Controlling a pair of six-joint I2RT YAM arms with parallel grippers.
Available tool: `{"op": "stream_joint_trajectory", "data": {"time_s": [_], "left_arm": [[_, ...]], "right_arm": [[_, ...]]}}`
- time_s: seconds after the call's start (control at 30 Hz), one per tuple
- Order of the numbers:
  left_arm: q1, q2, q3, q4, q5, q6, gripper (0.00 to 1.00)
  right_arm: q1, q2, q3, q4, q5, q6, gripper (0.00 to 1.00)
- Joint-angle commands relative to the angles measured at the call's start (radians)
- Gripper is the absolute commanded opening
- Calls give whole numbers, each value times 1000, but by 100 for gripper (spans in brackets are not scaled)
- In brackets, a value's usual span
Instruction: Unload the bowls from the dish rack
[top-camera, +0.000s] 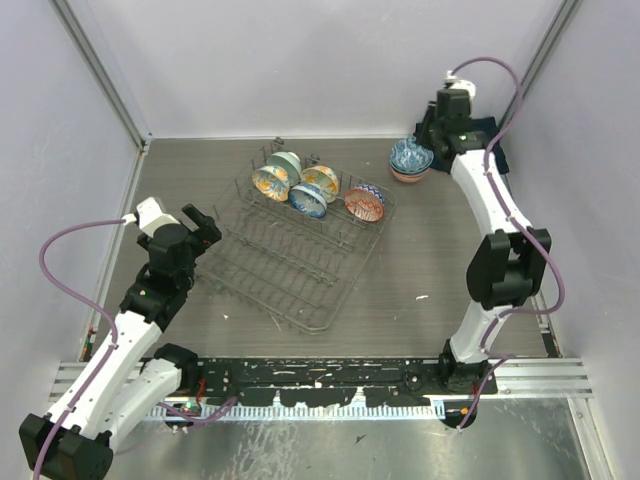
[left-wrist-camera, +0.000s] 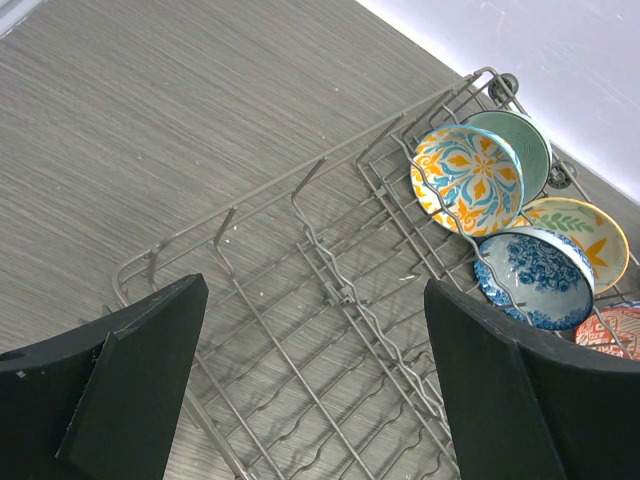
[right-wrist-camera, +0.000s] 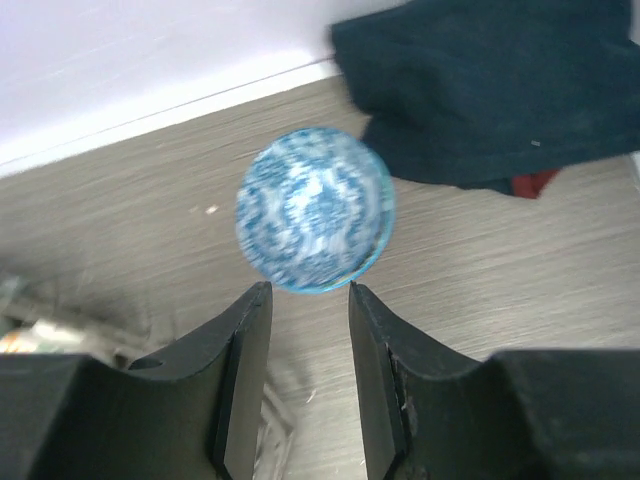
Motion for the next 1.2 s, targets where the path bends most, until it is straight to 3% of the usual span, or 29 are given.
{"op": "stream_joint_trajectory", "data": {"time_s": [0.0,0.23,0.43,0.6,0.77,1.17], "left_arm": [[-2,-7,14,36,-14,15,98],[-2,-8,14,37,-11,16,98],[-3,-20,12,35,-10,16,98],[-2,-22,12,37,-8,16,98],[-2,-21,12,36,-7,16,98],[-3,-21,10,36,-7,15,98]], "right_arm": [[204,-151,-103,151,55,-187,43],[556,-187,-275,343,204,-392,43],[723,-79,-234,345,346,-494,44],[802,66,-160,342,494,-597,50],[836,186,-97,340,592,-647,51],[847,259,-94,417,713,-723,49]]}}
